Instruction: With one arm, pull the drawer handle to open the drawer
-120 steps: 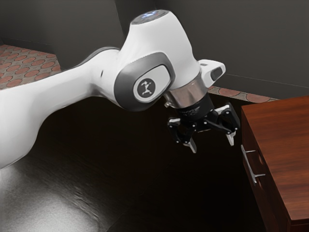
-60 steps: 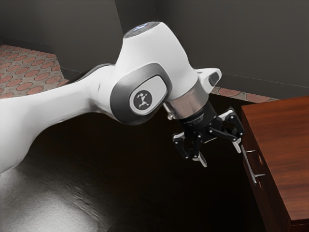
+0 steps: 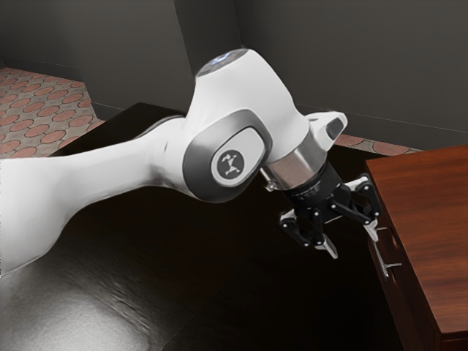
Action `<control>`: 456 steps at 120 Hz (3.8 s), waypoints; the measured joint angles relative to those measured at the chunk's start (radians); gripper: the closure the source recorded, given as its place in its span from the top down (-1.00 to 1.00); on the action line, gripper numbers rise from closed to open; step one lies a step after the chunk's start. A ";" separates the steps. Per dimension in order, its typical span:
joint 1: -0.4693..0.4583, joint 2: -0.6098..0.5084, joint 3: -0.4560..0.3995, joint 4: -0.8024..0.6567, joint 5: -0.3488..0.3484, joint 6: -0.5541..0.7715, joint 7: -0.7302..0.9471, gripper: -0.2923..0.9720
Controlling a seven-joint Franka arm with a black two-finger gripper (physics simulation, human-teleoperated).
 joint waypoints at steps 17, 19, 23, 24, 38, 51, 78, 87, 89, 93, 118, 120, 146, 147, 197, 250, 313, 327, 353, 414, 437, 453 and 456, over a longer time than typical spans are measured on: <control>0.001 0.004 0.000 -0.008 0.000 0.014 0.027 0.01; 0.001 0.004 0.000 -0.009 0.000 0.015 0.030 0.01; 0.001 0.004 -0.001 -0.011 0.001 0.016 0.035 -0.01; 0.001 0.004 -0.001 -0.011 0.001 0.017 0.036 -0.01; 0.002 0.004 -0.001 -0.012 0.001 0.021 0.054 -0.06; 0.001 0.002 0.000 -0.014 0.000 0.023 0.070 -0.09; 0.025 -0.067 0.001 -0.091 -0.014 0.025 0.102 -0.11; 0.028 -0.087 0.001 -0.114 -0.019 0.025 0.111 -0.11; 0.028 -0.091 0.003 -0.119 -0.020 0.024 0.113 -0.11; 0.035 -0.101 0.000 -0.130 -0.021 0.024 0.116 -0.11; 0.043 -0.174 0.003 -0.215 -0.044 0.023 0.132 -0.11; 0.038 -0.180 0.003 -0.221 -0.046 0.023 0.133 -0.11; 0.036 -0.252 0.008 -0.289 -0.059 0.020 0.144 -0.11; 0.037 -0.255 0.009 -0.291 -0.060 0.020 0.145 -0.11; 0.063 -0.333 0.030 -0.371 -0.083 0.011 0.152 -0.11; 0.063 -0.378 0.075 -0.415 -0.084 -0.030 0.157 -0.11; 0.075 -0.422 0.123 -0.426 -0.083 -0.120 0.160 -0.11; 0.077 -0.425 0.131 -0.425 -0.080 -0.147 0.159 -0.11; 0.084 -0.432 0.136 -0.423 -0.073 -0.178 0.155 -0.11; 0.081 -0.471 0.168 -0.403 -0.031 -0.195 0.151 0.18; -0.018 -0.351 0.420 0.024 0.103 -0.395 0.194 0.37; -0.042 -0.246 0.500 0.216 0.151 -0.494 0.325 0.43; -0.042 -0.241 0.499 0.223 0.156 -0.506 0.346 0.44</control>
